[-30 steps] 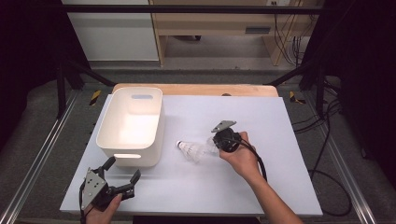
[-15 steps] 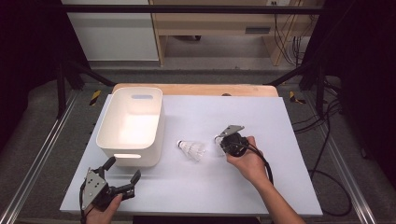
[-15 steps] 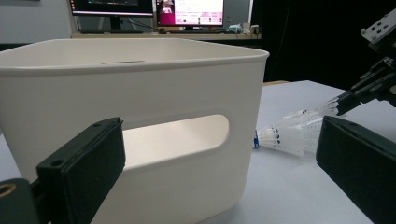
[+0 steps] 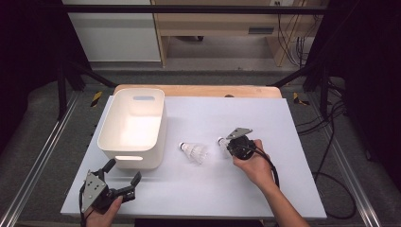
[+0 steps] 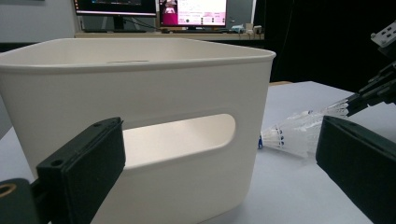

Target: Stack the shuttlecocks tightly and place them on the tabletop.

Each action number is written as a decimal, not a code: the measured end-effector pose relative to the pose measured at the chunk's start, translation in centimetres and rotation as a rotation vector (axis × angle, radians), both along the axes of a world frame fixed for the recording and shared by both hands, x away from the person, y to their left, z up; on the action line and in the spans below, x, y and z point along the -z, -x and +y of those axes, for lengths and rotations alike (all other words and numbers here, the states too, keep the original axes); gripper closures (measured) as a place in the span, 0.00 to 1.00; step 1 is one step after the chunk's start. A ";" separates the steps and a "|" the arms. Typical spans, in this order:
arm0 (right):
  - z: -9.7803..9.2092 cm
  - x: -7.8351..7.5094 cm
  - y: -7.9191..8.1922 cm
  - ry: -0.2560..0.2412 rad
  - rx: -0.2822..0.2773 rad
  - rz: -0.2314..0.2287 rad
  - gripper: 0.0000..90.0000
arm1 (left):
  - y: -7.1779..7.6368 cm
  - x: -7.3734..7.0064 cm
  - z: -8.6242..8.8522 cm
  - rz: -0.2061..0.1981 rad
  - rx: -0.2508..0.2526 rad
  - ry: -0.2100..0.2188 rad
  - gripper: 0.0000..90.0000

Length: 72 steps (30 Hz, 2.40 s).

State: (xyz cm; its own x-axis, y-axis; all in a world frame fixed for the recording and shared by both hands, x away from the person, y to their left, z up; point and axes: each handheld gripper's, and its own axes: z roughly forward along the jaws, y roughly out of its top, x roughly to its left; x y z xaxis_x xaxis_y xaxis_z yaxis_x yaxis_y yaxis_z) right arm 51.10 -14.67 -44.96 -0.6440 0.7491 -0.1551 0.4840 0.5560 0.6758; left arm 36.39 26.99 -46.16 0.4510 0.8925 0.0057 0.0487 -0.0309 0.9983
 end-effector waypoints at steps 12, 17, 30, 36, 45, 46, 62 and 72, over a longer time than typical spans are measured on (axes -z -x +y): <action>-0.7 0.4 0.3 -0.019 0.016 0.004 1.00 | 0.0 0.0 0.0 0.000 -0.001 0.002 0.02; -1.0 0.6 0.3 -0.021 0.025 0.006 1.00 | 0.0 0.0 -0.1 -0.001 0.002 0.001 0.02; -1.8 0.9 1.8 -0.077 0.041 0.010 0.96 | 0.0 0.0 -0.1 -0.002 0.002 0.001 0.02; -1.8 1.2 2.9 -0.151 0.060 0.030 0.79 | 0.0 0.0 -0.1 -0.002 0.004 -0.002 0.02; 0.3 1.9 2.4 -0.258 0.113 0.061 0.60 | 0.0 0.0 -0.1 -0.002 0.004 0.000 0.02; 0.3 2.0 2.1 -0.269 0.126 0.065 0.60 | 0.0 0.0 -0.1 -0.002 0.003 0.001 0.02; 0.0 2.5 0.6 -0.326 0.208 0.064 0.96 | 0.0 0.0 0.0 -0.002 0.005 -0.002 0.02; -0.6 1.0 3.2 -0.308 0.100 0.029 1.00 | 0.0 0.0 -0.1 -0.002 0.003 -0.002 0.02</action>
State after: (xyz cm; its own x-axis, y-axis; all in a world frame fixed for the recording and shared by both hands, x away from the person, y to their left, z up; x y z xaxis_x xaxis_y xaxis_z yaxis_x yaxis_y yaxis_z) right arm 47.86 -15.22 -45.98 -0.5656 0.8178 0.1059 0.5477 0.2765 0.7897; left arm 36.40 26.89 -46.17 0.4536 0.8911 0.0085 0.0468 -0.0333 0.9983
